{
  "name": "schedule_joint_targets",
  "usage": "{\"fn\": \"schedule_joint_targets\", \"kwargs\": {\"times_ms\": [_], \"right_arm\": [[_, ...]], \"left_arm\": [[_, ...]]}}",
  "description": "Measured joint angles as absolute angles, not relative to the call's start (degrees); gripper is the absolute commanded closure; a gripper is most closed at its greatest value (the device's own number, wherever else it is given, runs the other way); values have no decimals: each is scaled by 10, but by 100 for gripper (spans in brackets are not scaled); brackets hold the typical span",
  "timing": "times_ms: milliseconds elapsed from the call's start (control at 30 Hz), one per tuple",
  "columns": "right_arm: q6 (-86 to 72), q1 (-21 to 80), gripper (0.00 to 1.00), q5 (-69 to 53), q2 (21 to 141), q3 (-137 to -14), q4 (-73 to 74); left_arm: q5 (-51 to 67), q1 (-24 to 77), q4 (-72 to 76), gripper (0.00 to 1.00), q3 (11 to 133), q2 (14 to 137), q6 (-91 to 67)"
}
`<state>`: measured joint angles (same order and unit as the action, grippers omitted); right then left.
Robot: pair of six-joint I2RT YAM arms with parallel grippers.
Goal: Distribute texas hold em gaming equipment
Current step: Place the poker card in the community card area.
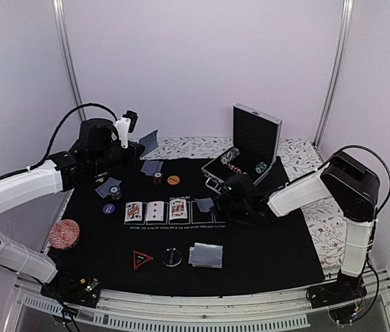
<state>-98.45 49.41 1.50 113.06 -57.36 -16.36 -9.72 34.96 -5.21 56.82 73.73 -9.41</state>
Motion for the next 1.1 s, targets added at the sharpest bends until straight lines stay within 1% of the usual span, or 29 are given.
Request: {"fn": "schedule_joint_targets", "kwargs": {"times_ms": [67, 300, 367, 400, 433, 667, 800, 867, 1033, 1100], "right_arm": [[-1000, 496, 96, 5, 1134, -574, -164], [-1034, 504, 83, -25, 1142, -569, -170], [-1036, 504, 82, -34, 1142, -569, -175], [-1037, 504, 78, -36, 1142, -569, -178], [-1037, 505, 76, -39, 1142, -569, -181], [-1041, 506, 74, -56, 1142, -569, -197], [-1042, 506, 70, -66, 1142, -567, -202], [-1043, 506, 66, -66, 1142, -562, -206], [-1031, 506, 49, -66, 1130, -550, -207], [-1009, 503, 40, -66, 1115, -547, -192]], "left_arm": [[-96, 350, -52, 100, 568, 737, -94], [-95, 350, -52, 100, 568, 737, -91], [-95, 350, -52, 100, 567, 737, -90], [-95, 350, -52, 100, 567, 737, -90], [-95, 350, -52, 100, 567, 737, -90], [-95, 350, -52, 100, 567, 737, -90], [-95, 350, -52, 100, 567, 737, -88], [-95, 350, -52, 100, 567, 737, -86], [-88, 350, -51, 100, 567, 737, -85], [-79, 350, -50, 100, 566, 737, -84]]}}
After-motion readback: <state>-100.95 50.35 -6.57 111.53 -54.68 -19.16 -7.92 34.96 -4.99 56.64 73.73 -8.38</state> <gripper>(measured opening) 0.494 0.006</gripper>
